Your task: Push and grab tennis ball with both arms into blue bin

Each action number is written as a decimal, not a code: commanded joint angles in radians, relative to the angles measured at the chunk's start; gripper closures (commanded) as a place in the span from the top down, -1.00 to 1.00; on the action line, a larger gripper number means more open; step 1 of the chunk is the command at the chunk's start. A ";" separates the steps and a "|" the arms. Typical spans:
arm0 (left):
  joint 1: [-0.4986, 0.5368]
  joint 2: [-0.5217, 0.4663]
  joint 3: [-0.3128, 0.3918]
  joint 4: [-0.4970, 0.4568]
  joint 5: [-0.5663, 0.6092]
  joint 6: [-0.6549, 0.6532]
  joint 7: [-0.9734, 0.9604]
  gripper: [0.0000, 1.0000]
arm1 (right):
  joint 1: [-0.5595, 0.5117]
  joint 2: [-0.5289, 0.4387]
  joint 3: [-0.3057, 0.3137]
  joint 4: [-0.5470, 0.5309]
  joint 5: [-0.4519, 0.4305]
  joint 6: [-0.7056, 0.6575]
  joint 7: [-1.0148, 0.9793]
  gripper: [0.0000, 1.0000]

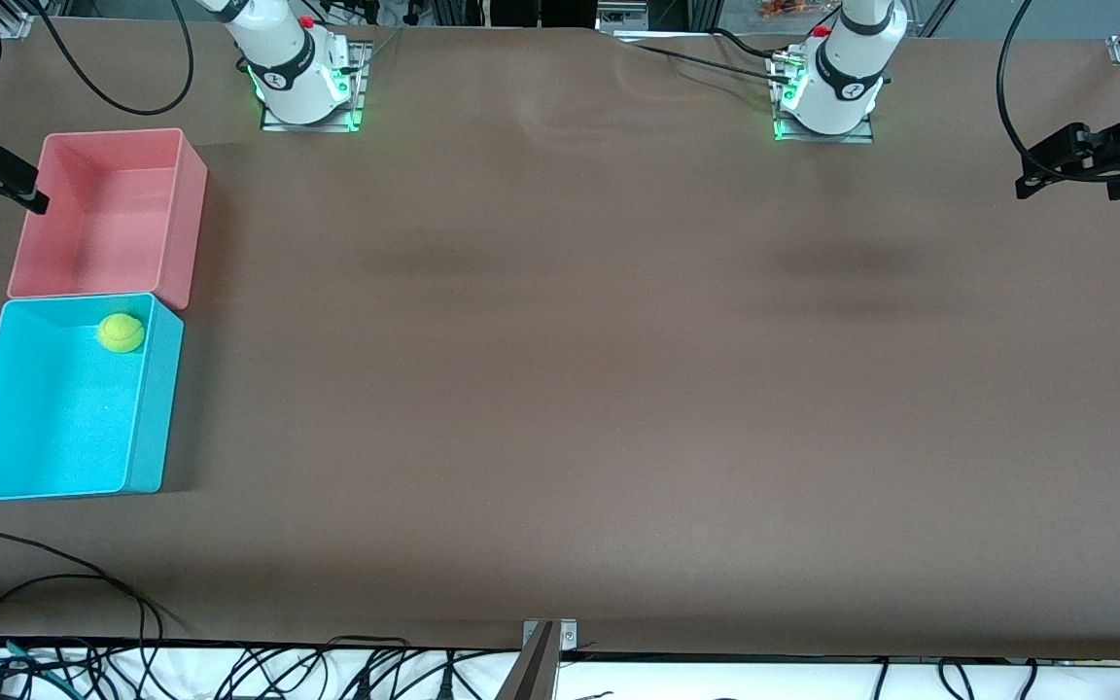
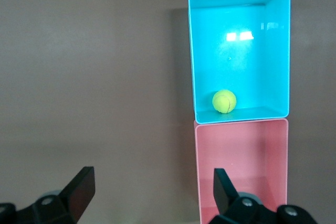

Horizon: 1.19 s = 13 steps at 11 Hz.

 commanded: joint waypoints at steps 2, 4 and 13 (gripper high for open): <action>0.005 0.001 -0.006 0.019 0.008 -0.020 0.000 1.00 | 0.003 0.009 -0.005 0.038 0.022 -0.029 0.010 1.00; 0.005 0.001 -0.006 0.019 0.008 -0.018 0.000 1.00 | -0.001 0.009 0.044 0.038 0.022 -0.029 0.082 1.00; 0.005 0.001 -0.006 0.017 0.008 -0.020 0.000 1.00 | -0.001 0.021 0.117 0.039 0.087 -0.004 0.253 1.00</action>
